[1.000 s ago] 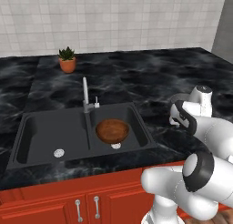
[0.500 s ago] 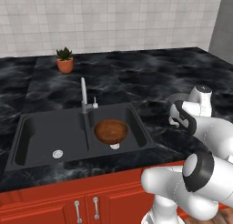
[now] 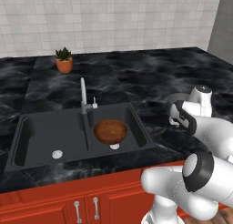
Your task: Place the saucepan in the left basin and the bowl in the right basin of the sink.
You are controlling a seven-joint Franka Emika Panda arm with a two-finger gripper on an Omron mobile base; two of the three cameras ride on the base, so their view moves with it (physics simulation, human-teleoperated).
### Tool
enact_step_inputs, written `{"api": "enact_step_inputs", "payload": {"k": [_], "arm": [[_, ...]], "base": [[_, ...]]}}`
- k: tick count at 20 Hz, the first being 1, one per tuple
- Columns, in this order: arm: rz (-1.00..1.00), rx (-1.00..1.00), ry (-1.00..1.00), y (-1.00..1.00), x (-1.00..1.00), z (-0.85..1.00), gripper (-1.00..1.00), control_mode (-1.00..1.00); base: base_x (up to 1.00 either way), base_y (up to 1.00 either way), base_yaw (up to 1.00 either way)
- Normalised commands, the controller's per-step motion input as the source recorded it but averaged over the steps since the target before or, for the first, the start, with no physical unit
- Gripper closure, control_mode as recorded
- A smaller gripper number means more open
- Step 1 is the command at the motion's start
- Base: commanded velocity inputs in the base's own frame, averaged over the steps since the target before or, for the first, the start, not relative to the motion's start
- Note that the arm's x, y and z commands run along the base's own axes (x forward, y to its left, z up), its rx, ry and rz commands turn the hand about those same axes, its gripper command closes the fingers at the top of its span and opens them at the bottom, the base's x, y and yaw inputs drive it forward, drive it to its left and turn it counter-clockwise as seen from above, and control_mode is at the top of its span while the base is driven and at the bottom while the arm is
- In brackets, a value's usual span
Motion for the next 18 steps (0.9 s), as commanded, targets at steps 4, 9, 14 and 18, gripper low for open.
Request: {"api": "enact_step_inputs", "payload": {"k": [4,9,14,18], "arm": [[0.0,0.0,0.0,0.0,0.0,0.0,-1.0,1.0],[0.0,0.0,0.0,0.0,0.0,0.0,-1.0,1.0],[0.0,0.0,0.0,0.0,0.0,0.0,-1.0,1.0],[0.0,0.0,0.0,0.0,0.0,0.0,-1.0,1.0]], "base": [[0.08,0.05,0.0],[0.16,0.12,0.0],[0.26,0.01,0.0],[0.32,0.0,0.0]]}}
